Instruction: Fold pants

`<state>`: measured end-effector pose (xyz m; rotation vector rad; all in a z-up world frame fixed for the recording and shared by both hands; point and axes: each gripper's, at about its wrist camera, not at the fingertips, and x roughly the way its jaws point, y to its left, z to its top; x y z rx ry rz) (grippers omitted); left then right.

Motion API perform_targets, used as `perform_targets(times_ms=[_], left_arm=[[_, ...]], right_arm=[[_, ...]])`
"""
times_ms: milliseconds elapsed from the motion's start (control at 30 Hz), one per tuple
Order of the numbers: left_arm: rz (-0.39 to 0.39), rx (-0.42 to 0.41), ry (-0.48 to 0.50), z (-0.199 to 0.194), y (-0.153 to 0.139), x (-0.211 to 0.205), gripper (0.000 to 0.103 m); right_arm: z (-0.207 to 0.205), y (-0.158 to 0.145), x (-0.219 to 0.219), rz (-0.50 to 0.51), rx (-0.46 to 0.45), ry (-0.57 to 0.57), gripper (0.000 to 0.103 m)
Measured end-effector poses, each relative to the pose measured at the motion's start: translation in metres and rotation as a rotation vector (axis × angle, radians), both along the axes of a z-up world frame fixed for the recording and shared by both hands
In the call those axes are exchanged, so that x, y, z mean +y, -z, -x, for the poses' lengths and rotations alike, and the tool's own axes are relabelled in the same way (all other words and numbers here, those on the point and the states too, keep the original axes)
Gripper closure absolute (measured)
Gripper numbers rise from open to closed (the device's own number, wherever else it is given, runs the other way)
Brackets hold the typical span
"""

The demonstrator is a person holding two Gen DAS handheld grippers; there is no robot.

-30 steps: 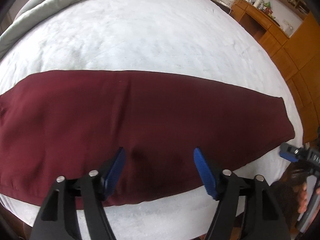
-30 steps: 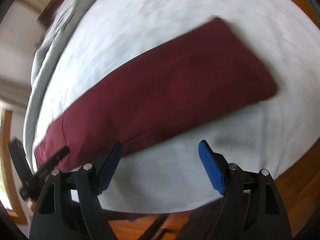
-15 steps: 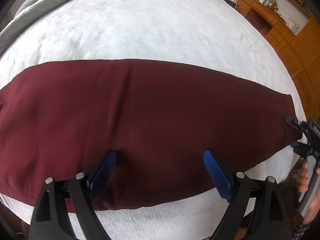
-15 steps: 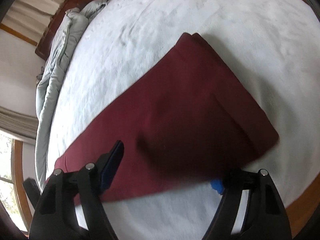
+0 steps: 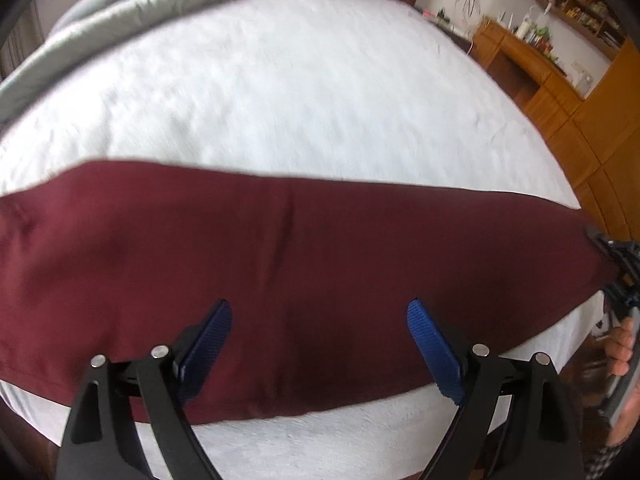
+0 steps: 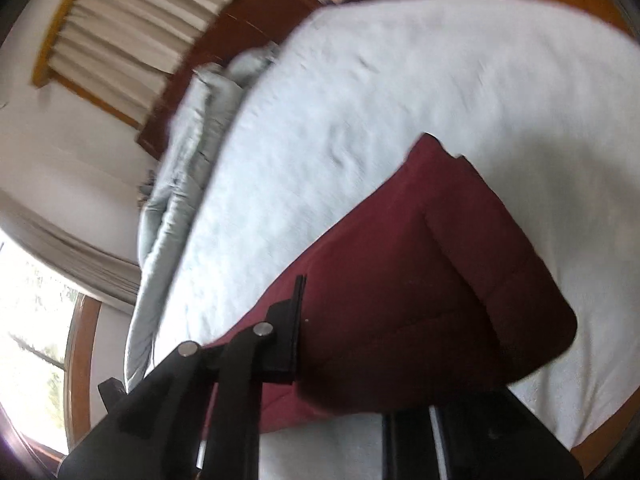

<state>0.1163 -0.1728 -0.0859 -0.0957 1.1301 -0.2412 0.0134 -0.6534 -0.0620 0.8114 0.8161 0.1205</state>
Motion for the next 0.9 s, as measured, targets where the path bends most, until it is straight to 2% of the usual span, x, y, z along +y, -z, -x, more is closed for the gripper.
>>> perform_targets(times_ms=[67, 133, 167, 233, 267, 400, 567, 767, 900], left_arm=[[-0.017, -0.004, -0.005, 0.000, 0.002, 0.002, 0.013], [-0.051, 0.017, -0.023, -0.002, 0.013, 0.012, 0.013], [-0.074, 0.056, -0.043, -0.005, 0.026, 0.017, 0.013], [-0.049, 0.132, -0.055, -0.009, 0.050, 0.025, 0.014], [-0.036, 0.119, -0.055, -0.008, 0.053, 0.032, 0.014], [-0.044, 0.112, -0.037, -0.008, 0.053, 0.030, 0.012], [0.022, 0.115, -0.074, -0.008, 0.039, 0.043, 0.012], [0.024, 0.095, -0.119, 0.002, 0.026, 0.077, 0.012], [0.028, 0.082, -0.153, 0.008, 0.020, 0.100, 0.012]], right_arm=[[-0.001, -0.005, 0.001, 0.036, 0.004, -0.003, 0.089], [-0.009, 0.018, 0.000, 0.074, 0.114, 0.007, 0.089], [-0.012, 0.029, 0.000, 0.073, 0.153, 0.009, 0.089], [-0.020, 0.061, 0.002, 0.105, 0.280, 0.019, 0.089], [-0.020, 0.071, 0.002, 0.105, 0.304, 0.020, 0.089], [-0.021, 0.072, -0.001, 0.067, 0.289, 0.038, 0.088], [-0.023, 0.054, 0.009, 0.124, 0.276, 0.041, 0.087], [-0.026, 0.004, 0.046, 0.222, 0.170, 0.000, 0.086], [-0.034, -0.029, 0.085, 0.255, 0.067, -0.086, 0.086]])
